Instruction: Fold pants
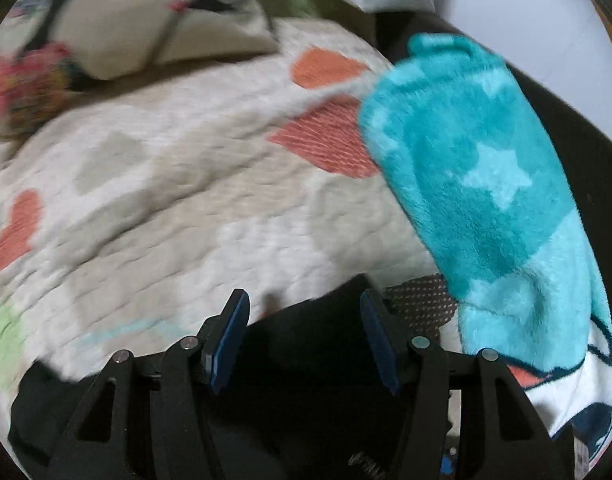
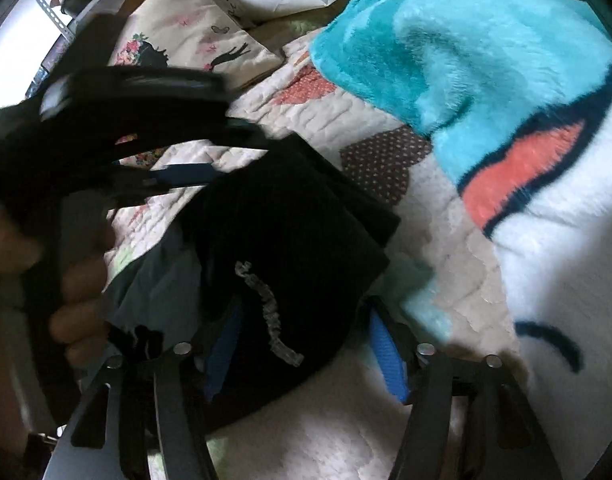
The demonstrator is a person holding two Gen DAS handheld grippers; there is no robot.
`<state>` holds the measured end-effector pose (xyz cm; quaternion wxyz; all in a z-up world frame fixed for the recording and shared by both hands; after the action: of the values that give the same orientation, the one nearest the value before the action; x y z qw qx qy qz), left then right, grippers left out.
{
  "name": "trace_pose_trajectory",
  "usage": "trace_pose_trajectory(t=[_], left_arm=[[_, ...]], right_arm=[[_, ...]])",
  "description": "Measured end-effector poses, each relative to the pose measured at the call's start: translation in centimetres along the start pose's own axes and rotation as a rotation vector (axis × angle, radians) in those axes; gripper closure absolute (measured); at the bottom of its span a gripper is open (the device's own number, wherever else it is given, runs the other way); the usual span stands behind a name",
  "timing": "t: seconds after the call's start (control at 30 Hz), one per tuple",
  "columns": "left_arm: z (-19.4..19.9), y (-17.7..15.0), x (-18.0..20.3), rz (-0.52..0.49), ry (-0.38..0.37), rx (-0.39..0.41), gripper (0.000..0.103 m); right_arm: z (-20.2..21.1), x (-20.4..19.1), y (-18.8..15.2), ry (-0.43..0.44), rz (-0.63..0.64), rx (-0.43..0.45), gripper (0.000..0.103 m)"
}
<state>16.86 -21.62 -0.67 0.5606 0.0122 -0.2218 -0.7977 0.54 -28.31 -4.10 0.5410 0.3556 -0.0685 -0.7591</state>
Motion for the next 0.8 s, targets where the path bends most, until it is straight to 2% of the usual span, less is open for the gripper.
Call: trace_pose_trajectory(t=[0.07,0.17,0.2,0.23,0.27,0.3,0.37,0.43,0.57,0.67,0.8], left_arm=[[-1.4,0.3,0.6,-0.013,-0.04,-0.046,0.044],[-2.7,0.1,1.3,-0.071,0.003,-0.083,0.044],[-2.6,-0.1,1.6,-0.098,0.019,-0.08,0.049],[-2.3,-0.3,1.9,-0.12,0.027,-0.078,0.064],[-2.0,-0.4,2.0,-0.127,0.025,-0.077,0.067],[-1.4,-0.7,2.0,-0.134,0.013,-0.064,0.069],[0.0,-1.1,1.6,-0.128,-0.004,-0.037,0.075],[2.0,-1.5,0.8,-0.096,-0.027,-0.006,0.076],[6.1,-2.1,-1.2,-0.031,-0.074,0.068,0.077],[9.8,-3.0,-3.2,0.03,-0.116,0.124,0.077],[14.8,-5.3,-7.5,0.123,-0.155,0.207,0.077]], right_arm=[[-0.4,-0.1,0.4,0.02,0.001,0.003,0.031],[-0.8,-0.1,0.7,0.033,0.002,0.001,0.031],[-0.8,-0.2,0.8,0.036,0.007,-0.003,0.032],[-0.9,-0.4,1.0,0.044,0.013,-0.008,0.038],[-0.9,-0.5,1.1,0.053,0.016,-0.013,0.045],[-1.0,-0.7,1.2,0.066,0.024,-0.026,0.06],[-0.5,-1.2,1.5,0.069,0.044,-0.012,0.071],[0.0,-2.0,1.8,0.085,0.073,0.0,0.083],[1.5,-4.7,1.9,0.134,0.164,0.033,0.087],[3.1,-8.1,1.3,0.171,0.291,0.059,0.088],[4.5,-11.9,0.0,0.214,0.426,0.068,0.088]])
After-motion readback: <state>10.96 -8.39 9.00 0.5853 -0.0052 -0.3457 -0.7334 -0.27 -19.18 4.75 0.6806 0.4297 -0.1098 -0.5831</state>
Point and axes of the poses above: each gripper's, at about its wrist camera, not at the fingertips, and z roughly against the way its jaws point, x to its right, y to its top, the point moved 2 cm from there along -z, roughly the way its jaws point
